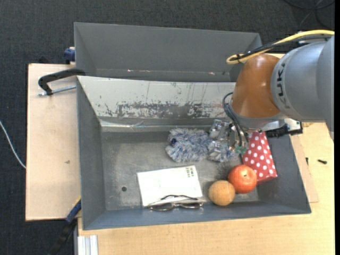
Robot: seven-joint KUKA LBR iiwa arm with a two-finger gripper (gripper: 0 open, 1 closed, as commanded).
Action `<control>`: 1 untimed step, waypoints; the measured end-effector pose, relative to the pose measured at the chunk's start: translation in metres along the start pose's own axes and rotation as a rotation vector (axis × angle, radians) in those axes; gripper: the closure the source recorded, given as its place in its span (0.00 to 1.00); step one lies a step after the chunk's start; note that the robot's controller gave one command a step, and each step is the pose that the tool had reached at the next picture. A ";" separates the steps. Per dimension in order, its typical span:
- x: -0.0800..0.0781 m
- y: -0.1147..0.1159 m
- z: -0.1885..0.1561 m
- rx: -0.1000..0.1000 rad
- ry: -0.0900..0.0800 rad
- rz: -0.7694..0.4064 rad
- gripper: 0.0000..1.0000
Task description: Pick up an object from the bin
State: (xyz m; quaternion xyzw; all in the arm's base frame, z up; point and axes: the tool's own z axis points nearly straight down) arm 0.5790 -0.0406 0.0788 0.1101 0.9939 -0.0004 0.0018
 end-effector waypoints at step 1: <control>0.001 0.000 -0.012 0.000 0.006 0.000 1.00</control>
Offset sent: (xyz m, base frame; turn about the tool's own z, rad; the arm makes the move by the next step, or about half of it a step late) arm 0.0000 0.0002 0.0256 0.0000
